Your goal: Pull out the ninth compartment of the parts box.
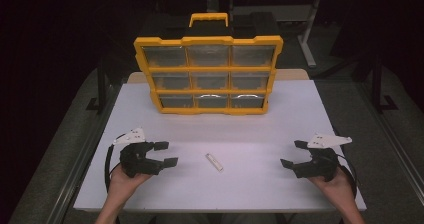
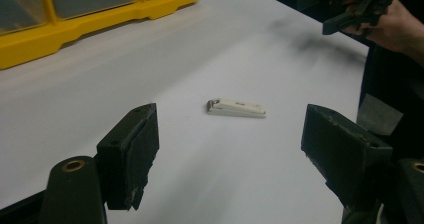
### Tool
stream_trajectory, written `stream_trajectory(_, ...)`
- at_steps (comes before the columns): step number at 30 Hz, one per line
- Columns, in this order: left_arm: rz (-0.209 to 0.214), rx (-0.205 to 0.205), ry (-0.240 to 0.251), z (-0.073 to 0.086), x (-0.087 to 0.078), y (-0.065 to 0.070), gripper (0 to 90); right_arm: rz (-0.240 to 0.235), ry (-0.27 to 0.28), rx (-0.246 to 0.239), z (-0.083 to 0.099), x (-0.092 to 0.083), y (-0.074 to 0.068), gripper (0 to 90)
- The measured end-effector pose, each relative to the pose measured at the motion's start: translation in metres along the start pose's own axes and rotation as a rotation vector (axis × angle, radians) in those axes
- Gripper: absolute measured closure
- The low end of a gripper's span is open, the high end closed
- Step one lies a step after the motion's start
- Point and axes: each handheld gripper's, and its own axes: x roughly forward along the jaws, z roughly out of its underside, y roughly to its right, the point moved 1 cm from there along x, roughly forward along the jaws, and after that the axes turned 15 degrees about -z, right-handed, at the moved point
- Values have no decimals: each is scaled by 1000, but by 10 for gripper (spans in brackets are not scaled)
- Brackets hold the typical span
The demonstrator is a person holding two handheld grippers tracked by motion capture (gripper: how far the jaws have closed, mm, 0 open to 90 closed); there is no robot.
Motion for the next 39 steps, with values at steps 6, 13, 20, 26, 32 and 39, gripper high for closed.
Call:
stream_trajectory(6, 55, -22, -2, -7, 15, 2, 221, 0, -12, -4, -1, 2, 0, 139)
stream_trajectory(13, 42, -21, -15, -18, 30, 6, 207, 1, -8, -1, 0, -1, -1, 139)
stream_trajectory(20, 65, -28, -34, -32, 47, 10, 159, -4, -2, -11, -1, 0, 0, 139)
stream_trajectory(26, 103, -73, -33, -43, 66, 12, 163, -3, -9, -14, -1, 0, -1, 139)
stream_trajectory(32, 89, -102, -6, -49, 80, 15, 247, -5, -8, -6, 0, -1, 1, 139)
stream_trajectory(39, 96, -143, 7, -61, 97, 19, 268, -4, -6, -8, 0, -1, 2, 139)
